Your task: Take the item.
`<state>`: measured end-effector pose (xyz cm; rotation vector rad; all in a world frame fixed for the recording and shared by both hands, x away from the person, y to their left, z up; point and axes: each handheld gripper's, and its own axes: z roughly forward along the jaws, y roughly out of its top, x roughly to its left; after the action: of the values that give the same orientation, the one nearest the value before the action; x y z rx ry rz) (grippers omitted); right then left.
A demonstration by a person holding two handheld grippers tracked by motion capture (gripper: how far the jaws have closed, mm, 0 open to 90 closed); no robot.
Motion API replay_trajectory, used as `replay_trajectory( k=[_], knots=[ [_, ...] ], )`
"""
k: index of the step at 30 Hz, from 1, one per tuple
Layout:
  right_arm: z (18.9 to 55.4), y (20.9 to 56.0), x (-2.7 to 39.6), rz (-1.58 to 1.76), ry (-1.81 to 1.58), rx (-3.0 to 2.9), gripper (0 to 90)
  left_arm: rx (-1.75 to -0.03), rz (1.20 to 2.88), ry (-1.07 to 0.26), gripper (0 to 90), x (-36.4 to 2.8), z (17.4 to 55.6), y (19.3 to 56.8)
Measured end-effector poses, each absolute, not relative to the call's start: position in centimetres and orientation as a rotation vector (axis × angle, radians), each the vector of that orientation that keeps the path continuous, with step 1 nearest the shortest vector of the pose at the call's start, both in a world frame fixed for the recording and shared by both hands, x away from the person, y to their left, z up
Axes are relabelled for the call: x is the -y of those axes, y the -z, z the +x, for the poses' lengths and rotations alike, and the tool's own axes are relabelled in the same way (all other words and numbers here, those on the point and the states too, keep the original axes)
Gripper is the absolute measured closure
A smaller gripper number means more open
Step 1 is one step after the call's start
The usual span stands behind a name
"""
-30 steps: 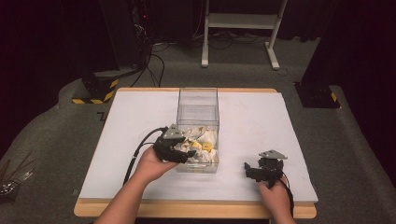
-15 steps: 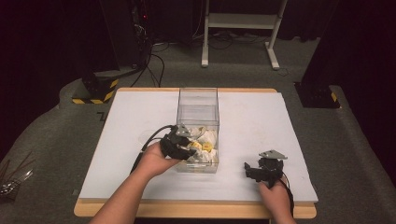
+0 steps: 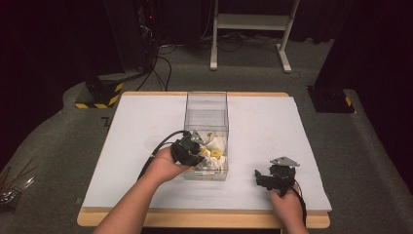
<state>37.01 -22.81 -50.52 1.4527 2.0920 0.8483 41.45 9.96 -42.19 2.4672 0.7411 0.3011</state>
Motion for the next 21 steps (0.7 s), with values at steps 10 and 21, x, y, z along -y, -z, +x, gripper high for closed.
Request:
replay_trajectory(
  k=[10,21],
  knots=[
    [37.01,50.53,22.8,1.453,-0.848,-2.092,9.5,-0.722,2.502,-0.34,77.0,-9.75,41.27,42.4],
    [37.01,50.53,22.81,1.448,-0.848,-2.092,9.6,-0.757,2.453,-0.394,84.8,-9.8,40.73,42.44]
  ],
)
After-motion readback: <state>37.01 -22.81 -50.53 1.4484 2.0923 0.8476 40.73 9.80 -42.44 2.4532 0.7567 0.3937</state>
